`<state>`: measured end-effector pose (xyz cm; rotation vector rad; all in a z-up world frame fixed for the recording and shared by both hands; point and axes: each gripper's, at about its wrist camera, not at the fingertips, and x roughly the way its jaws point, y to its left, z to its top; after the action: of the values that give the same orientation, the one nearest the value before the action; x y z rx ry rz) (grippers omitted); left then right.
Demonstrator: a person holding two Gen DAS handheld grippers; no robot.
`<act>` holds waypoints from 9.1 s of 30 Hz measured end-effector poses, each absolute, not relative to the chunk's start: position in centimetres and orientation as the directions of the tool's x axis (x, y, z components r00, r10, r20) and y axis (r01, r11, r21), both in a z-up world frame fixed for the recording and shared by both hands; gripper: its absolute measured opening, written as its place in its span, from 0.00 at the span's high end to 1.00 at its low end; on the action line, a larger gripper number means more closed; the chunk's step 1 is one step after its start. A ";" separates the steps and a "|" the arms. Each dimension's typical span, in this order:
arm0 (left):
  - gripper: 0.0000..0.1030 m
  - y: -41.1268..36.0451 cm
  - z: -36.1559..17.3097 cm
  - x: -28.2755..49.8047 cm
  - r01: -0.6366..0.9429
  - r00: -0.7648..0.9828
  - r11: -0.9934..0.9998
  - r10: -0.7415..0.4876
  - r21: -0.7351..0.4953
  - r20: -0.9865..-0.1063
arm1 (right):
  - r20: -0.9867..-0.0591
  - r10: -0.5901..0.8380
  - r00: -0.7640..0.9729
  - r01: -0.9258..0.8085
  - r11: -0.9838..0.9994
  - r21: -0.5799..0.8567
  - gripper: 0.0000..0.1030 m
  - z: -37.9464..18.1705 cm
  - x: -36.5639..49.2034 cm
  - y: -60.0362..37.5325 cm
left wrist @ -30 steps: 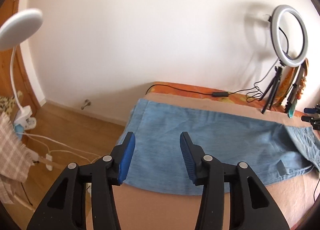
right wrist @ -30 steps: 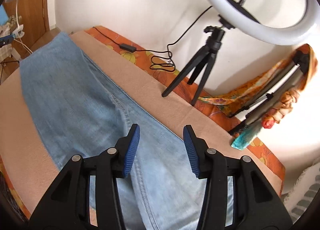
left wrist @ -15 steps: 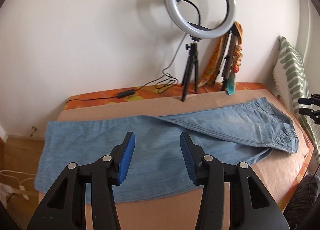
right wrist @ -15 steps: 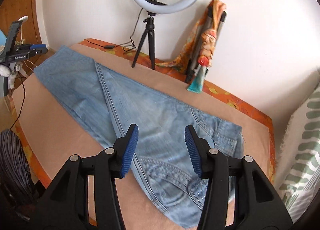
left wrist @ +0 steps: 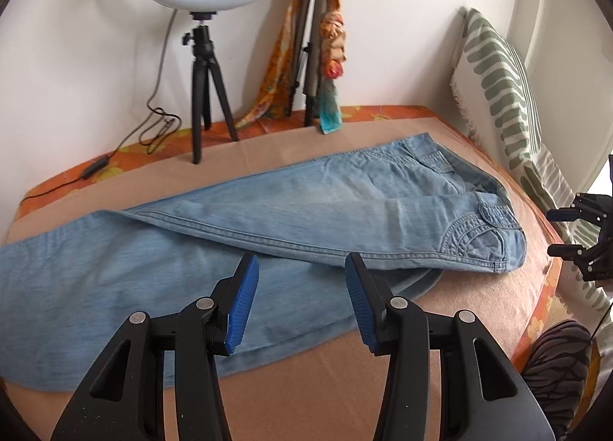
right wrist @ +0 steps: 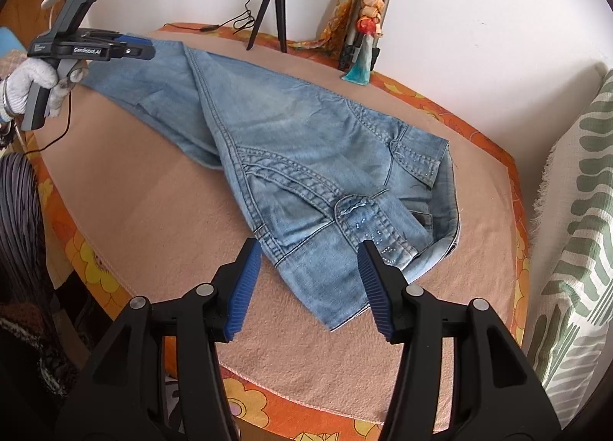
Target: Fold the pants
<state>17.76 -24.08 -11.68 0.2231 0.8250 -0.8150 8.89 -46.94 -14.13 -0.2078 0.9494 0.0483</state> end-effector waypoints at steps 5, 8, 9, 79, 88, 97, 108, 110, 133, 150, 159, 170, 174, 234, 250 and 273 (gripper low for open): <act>0.56 -27.2 -14.3 16.5 0.743 0.307 0.643 -0.574 -0.185 -0.759 | -0.846 -0.059 0.529 -0.225 0.952 -0.207 0.39 -16.8 9.8 -44.8; 0.56 -28.3 -15.7 15.9 0.758 0.256 0.618 -0.573 -0.206 -0.779 | -0.863 -0.101 0.496 -0.279 0.922 -0.269 0.39 -18.6 10.5 -43.4; 0.56 -28.7 -16.1 15.7 0.763 0.245 0.612 -0.570 -0.206 -0.784 | -0.863 -0.131 0.488 -0.293 0.907 -0.303 0.39 -19.2 10.7 -43.0; 0.56 -33.2 -20.7 14.9 0.831 0.179 0.530 -0.546 -0.171 -0.819 | -0.715 0.052 0.698 0.287 0.894 0.345 0.97 -12.2 24.8 -67.8; 0.56 -33.1 -21.0 15.1 0.828 0.174 0.528 -0.562 -0.189 -0.809 | -0.827 0.004 0.563 0.435 0.849 0.301 0.97 -19.7 31.3 -71.8; 0.56 -33.5 -20.6 14.8 0.835 0.176 0.520 -0.561 -0.179 -0.809 | -0.830 0.066 0.554 0.447 0.817 0.363 0.97 -20.5 29.8 -72.7; 0.56 -35.8 -18.1 12.3 0.897 0.168 0.422 -0.603 -0.133 -0.780 | -0.653 0.173 0.737 0.414 0.649 0.639 0.41 -16.0 24.3 -75.4; 0.56 -36.6 -18.0 12.0 0.904 0.167 0.409 -0.600 -0.120 -0.782 | -0.628 0.146 0.765 0.429 0.612 0.665 0.41 -15.1 23.7 -76.5; 0.58 -41.3 -19.0 10.1 0.944 0.235 0.324 -0.538 0.059 -0.809 | -0.755 0.242 0.609 0.566 0.534 0.628 0.40 -24.7 16.5 -71.1; 0.93 -41.0 -20.4 9.5 0.937 0.159 0.343 -0.570 -0.058 -0.806 | -0.816 0.077 0.572 0.541 0.712 0.447 0.94 -22.4 16.7 -69.1; 0.87 -38.8 -18.0 8.3 0.953 0.167 0.302 -0.572 -0.017 -0.803 | -0.878 -0.016 0.478 0.570 0.767 0.296 0.83 -22.2 17.5 -68.7; 0.57 -25.2 -10.8 12.8 0.836 0.378 0.549 -0.574 0.001 -0.727 | -0.779 -0.028 0.627 0.352 0.902 0.251 0.71 -12.9 16.4 -62.1; 0.55 -19.7 -10.0 14.8 0.747 0.458 0.665 -0.529 -0.014 -0.715 | -0.744 0.082 0.663 0.162 0.955 0.250 0.63 -10.9 18.1 -56.5; 0.50 21.9 -16.8 22.8 -0.092 0.690 0.872 -0.292 -0.480 -0.663 | -0.882 0.325 0.342 -0.590 0.805 0.068 0.95 -19.4 30.0 -20.6; 0.45 25.5 -23.5 29.7 -0.263 0.638 0.710 -0.379 -0.653 -0.670 | -0.834 0.374 0.405 -0.434 0.882 0.185 0.85 -17.5 27.4 -22.8; 0.74 22.5 -23.5 31.8 -0.286 0.755 0.759 -0.197 -0.585 -0.626 | -0.837 0.362 0.409 -0.413 0.892 0.184 0.85 -17.4 28.2 -22.5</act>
<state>31.80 22.50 -23.47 -0.7238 0.7301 0.0535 28.19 -22.48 -17.38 -0.0548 1.0402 0.4889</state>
